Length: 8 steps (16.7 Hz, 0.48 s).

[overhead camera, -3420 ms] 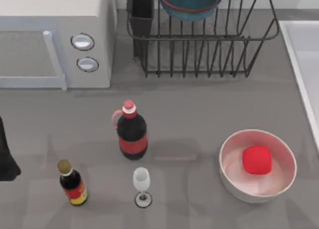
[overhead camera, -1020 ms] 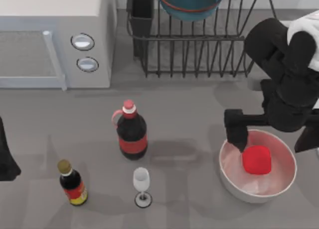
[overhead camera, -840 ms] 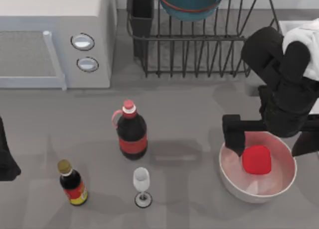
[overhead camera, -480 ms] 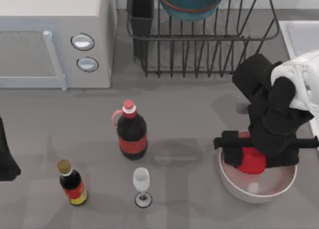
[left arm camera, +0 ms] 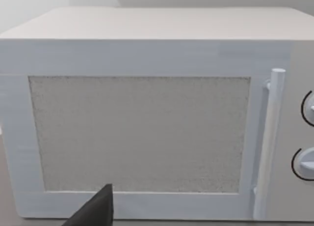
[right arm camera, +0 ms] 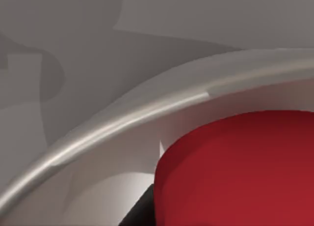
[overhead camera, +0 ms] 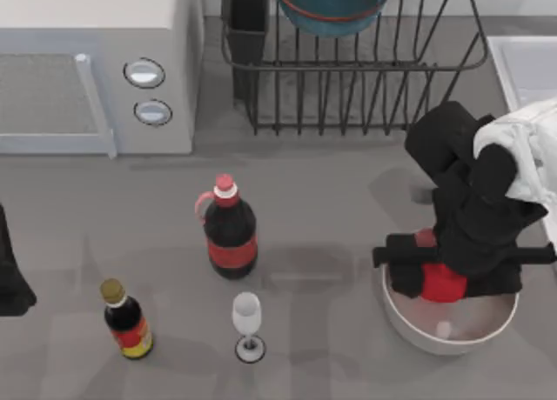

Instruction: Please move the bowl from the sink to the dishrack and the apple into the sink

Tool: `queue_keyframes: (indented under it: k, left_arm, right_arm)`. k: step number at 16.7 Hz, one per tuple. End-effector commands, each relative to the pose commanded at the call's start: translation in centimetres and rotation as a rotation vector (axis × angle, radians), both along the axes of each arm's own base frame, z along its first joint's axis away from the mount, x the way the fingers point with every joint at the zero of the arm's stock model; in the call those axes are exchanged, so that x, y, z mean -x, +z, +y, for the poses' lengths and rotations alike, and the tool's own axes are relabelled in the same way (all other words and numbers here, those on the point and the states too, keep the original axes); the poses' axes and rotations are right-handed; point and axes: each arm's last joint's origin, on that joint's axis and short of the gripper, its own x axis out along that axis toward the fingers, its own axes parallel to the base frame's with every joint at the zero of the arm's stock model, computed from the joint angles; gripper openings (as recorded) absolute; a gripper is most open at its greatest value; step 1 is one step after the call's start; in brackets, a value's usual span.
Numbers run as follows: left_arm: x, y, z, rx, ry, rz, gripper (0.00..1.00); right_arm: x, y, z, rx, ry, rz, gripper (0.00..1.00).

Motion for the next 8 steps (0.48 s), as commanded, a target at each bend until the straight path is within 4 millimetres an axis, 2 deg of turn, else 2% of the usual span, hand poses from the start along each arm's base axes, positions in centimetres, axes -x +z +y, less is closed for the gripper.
queue_keyframes:
  k: [8]
  left_arm:
    - [0.00,0.00,0.00,0.000,0.000,0.000,1.00]
  right_arm:
    - [0.00,0.00,0.00,0.000,0.000,0.000,0.25]
